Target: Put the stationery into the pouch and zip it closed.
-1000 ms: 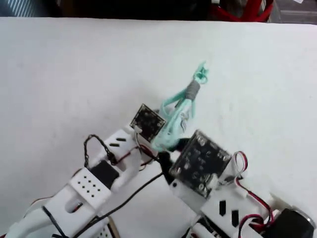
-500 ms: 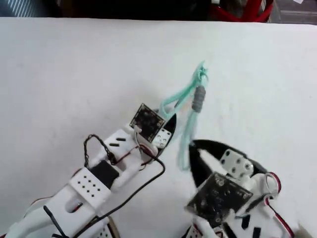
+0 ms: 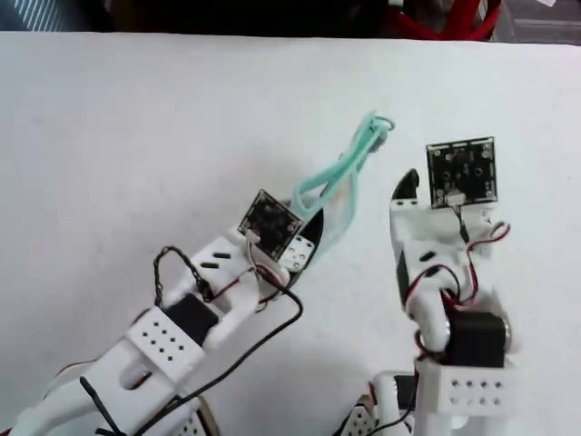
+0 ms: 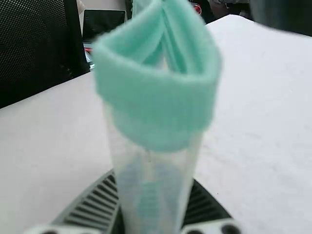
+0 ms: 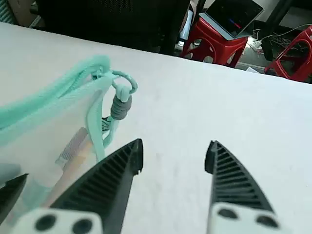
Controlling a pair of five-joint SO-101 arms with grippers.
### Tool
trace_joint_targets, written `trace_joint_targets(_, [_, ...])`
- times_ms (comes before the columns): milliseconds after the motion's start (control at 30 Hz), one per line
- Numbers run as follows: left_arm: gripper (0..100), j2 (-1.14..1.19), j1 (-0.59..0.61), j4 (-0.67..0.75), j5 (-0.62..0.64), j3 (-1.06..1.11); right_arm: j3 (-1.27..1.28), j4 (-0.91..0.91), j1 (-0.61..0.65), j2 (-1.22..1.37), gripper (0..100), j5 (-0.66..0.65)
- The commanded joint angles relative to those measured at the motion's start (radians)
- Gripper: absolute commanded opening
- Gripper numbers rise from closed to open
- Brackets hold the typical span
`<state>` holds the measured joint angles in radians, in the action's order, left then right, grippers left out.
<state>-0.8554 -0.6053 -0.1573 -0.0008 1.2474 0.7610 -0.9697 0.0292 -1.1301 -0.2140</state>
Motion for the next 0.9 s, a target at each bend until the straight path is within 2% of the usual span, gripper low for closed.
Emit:
trace_joint_targets(0, [2, -0.007, -0.001, -0.009, -0.003, -0.003, 0.164, 0.203, -0.015, 0.022, 22.4, 0.020])
trace_joint_targets(167, [2, -0.007, -0.001, -0.009, -0.003, -0.003, 0.388, 0.427, 0.027, -0.027, 22.4, 0.037])
trace_joint_targets(300, [2, -0.007, -0.007, -0.009, -0.003, -0.003, 0.503, 0.653, 0.077, -0.041, 22.4, 0.133])
trace_joint_targets(400, [2, -0.007, -0.018, -0.011, -0.005, -0.002, 0.575, 0.776, 0.084, -0.041, 22.4, 0.152])
trace_joint_targets(667, [2, -0.007, -0.039, -0.003, -0.006, 0.012, 0.612, 0.881, 0.087, -0.024, 22.4, 0.153])
trace_joint_targets(867, [2, -0.008, -0.039, -0.008, -0.003, 0.012, 0.508, 0.975, 0.081, 0.202, 22.4, 0.232])
